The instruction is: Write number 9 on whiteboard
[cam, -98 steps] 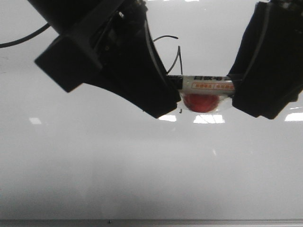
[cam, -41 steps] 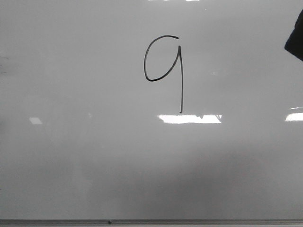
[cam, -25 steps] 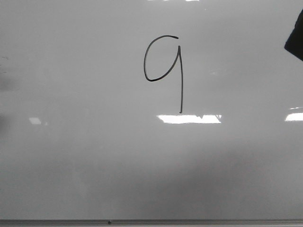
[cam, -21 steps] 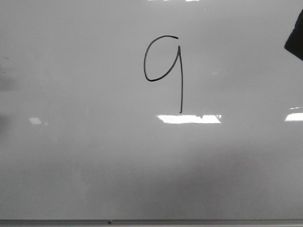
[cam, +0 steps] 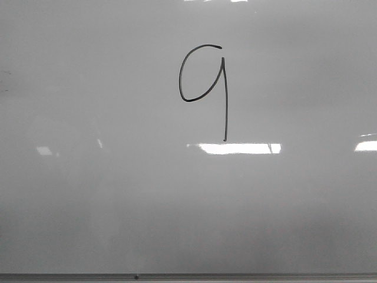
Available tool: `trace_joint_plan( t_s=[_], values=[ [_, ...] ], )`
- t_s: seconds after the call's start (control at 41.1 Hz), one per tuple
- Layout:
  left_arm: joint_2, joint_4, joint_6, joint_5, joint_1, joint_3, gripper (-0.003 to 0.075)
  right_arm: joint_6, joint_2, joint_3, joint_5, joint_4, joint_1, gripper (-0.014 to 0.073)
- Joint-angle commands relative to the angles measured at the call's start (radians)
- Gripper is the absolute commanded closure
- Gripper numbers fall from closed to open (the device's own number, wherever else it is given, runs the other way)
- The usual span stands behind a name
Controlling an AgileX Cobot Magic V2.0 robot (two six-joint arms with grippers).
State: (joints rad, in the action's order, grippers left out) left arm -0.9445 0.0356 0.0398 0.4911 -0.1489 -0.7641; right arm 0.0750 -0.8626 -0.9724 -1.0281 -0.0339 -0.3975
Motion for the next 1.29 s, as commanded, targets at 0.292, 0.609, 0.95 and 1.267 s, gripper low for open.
trace_joint_plan(
  t_s=[0.292, 0.609, 0.95, 1.267],
  values=[
    [0.300, 0.007, 0.017, 0.149, -0.268, -0.026, 0.0407, -0.048, 0.236, 0.002, 0.001, 0.043, 0.008, 0.0003],
    [0.369, 0.151, -0.244, 0.326, -0.262, -0.026, 0.0407, -0.049, 0.281, 0.041, 0.002, 0.044, 0.008, 0.0003],
    [0.369, 0.157, -0.176, 0.315, -0.262, -0.026, 0.0462, -0.049, 0.281, 0.041, 0.000, 0.044, 0.008, 0.0417],
    [0.369, 0.155, -0.176, 0.314, -0.262, -0.026, 0.0711, -0.049, 0.281, 0.041, 0.007, 0.044, 0.008, 0.0662]
  ],
)
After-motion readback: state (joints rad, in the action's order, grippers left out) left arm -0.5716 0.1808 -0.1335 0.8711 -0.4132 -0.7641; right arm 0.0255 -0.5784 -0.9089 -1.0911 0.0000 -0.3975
